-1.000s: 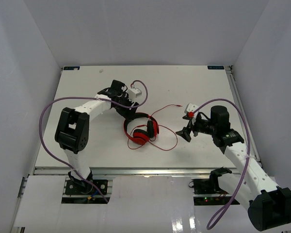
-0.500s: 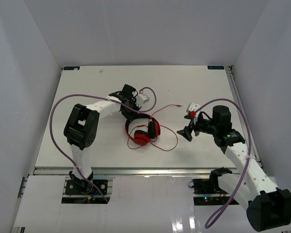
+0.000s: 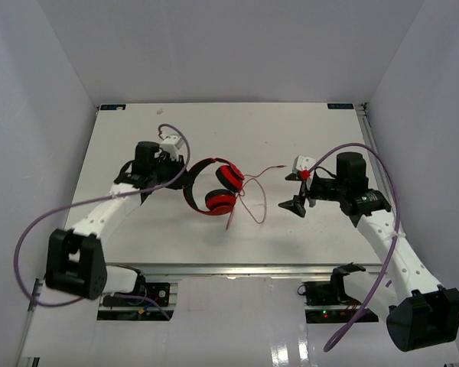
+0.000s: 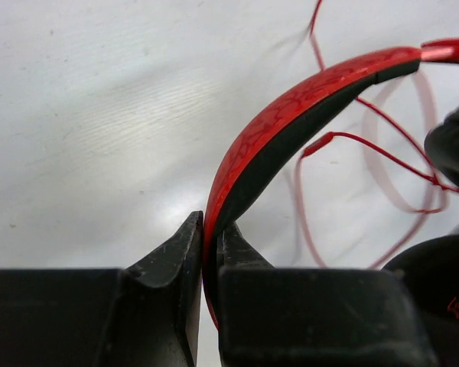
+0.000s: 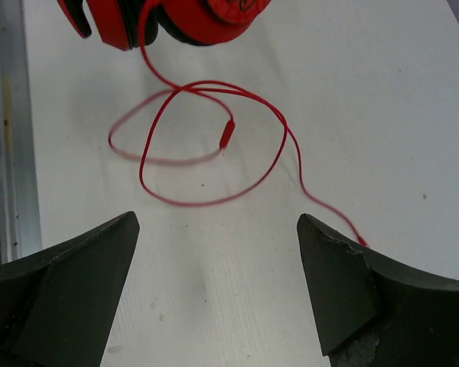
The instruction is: Wrap the headphones
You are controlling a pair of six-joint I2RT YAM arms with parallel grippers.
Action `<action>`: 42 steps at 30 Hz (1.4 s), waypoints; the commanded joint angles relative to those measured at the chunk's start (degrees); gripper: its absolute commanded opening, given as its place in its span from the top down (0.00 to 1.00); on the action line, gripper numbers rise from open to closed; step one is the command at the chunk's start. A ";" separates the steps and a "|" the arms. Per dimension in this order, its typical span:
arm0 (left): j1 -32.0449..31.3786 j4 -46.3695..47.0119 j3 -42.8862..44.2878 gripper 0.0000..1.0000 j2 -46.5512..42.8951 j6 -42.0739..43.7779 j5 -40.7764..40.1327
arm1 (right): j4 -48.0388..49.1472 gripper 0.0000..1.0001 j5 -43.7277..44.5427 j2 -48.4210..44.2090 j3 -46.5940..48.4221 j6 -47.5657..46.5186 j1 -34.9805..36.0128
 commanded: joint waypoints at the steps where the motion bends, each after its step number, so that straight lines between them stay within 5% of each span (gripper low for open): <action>1: 0.77 6.65 -6.26 1.00 -13.50 -11.28 12.09 | -14.13 0.10 -15.68 4.91 9.15 -21.44 -0.07; 4: 1.15 3.51 -6.71 1.00 -20.35 -11.80 12.93 | -13.51 0.10 -21.43 8.51 11.32 -26.30 -0.09; 11: 1.23 -1.83 -3.67 1.00 -27.13 -13.22 12.61 | 2.67 0.10 -21.20 13.15 13.59 -7.08 7.81; 18: 1.23 -2.57 4.60 1.00 -26.69 -17.10 12.50 | 8.90 0.10 -22.89 14.39 11.67 0.97 16.16; 26: 1.20 6.12 9.97 1.00 -24.12 -30.71 15.62 | 16.22 0.10 -20.84 16.49 7.18 2.64 20.44; 34: 1.23 10.58 12.03 1.00 -24.96 -43.43 8.70 | 33.78 0.00 -24.02 19.85 2.38 19.33 27.30; 38: 1.23 8.47 12.99 1.00 -25.47 -49.11 -0.79 | 38.99 0.31 -22.00 18.25 -2.41 24.95 27.97; 39: 1.23 7.15 13.73 1.00 -25.54 -49.85 -5.18 | 37.54 0.45 -19.46 17.30 -3.21 24.65 27.90; 42: 1.23 3.59 15.87 1.00 -24.71 -51.05 -14.86 | 32.63 0.68 -13.75 15.84 -3.39 22.15 27.96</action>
